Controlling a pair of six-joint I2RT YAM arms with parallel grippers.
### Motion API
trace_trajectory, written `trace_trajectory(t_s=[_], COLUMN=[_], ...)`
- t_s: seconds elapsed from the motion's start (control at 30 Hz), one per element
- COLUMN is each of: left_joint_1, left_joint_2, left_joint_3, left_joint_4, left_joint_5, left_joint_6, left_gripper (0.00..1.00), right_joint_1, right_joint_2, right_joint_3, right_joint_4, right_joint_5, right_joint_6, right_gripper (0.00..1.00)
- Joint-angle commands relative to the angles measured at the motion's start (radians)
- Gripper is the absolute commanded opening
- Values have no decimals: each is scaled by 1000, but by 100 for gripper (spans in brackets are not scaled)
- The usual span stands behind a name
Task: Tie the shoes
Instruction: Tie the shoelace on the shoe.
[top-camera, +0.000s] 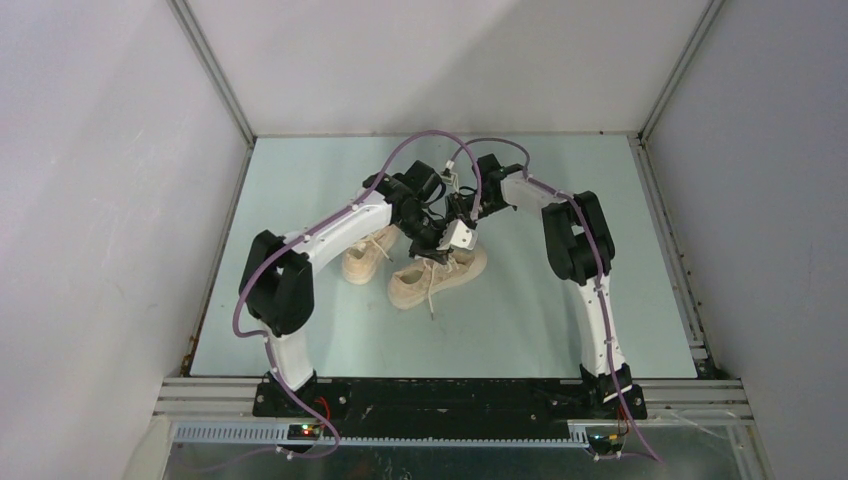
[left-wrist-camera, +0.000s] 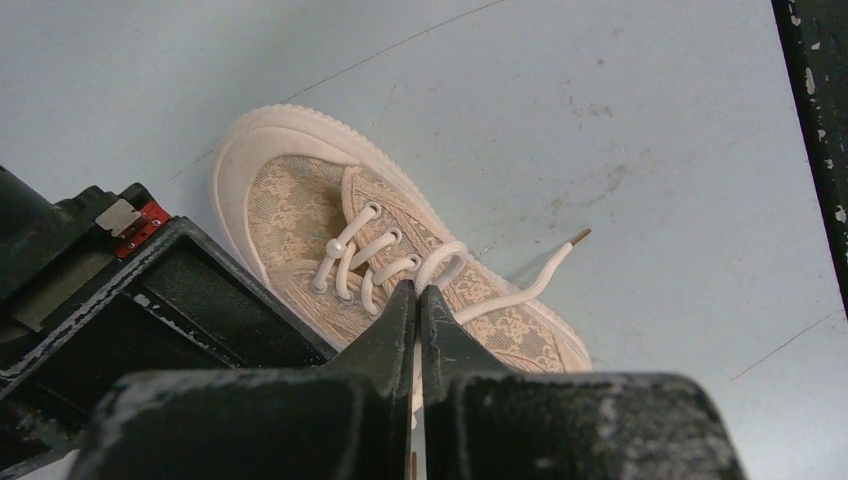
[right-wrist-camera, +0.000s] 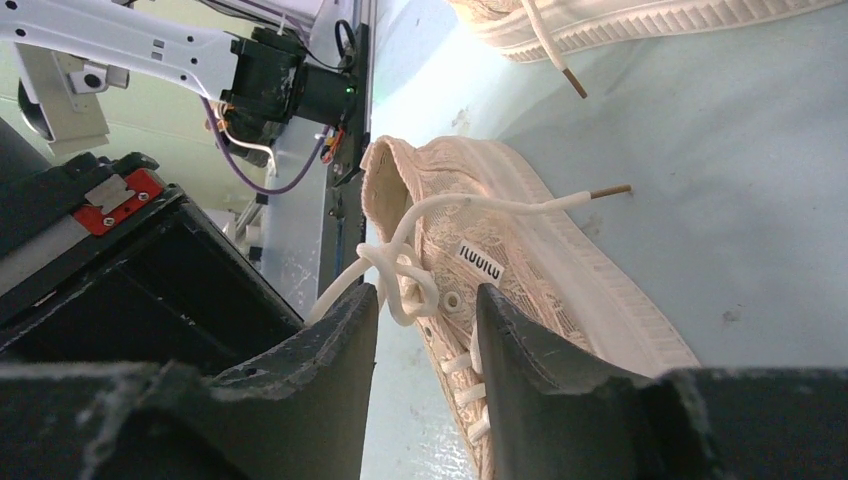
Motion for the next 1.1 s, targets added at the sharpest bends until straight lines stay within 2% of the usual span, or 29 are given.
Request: trace_trajectory(t_s=[0.0, 0.47, 0.67, 1.07], left_joint_1=[5, 20, 23, 25], left_joint_2=[-29, -7, -3, -4], left_joint_3=[33, 62, 67, 55], left_joint_4=[-9, -28, -21, -25], left_joint_5=[31, 30, 34, 32], left_joint_6=[35, 46, 34, 38], left_gripper=[0, 0, 0, 0], right_joint_1=[9, 11, 14, 25], right_joint_2=[21, 51, 57, 81], right_joint_3=[17, 33, 48, 78], right_joint_4=[27, -7, -27, -72], right_joint_5=[-51, -107, -101, -114], right_joint_6=[12, -12, -14, -43], right_gripper=[43, 37, 31, 30])
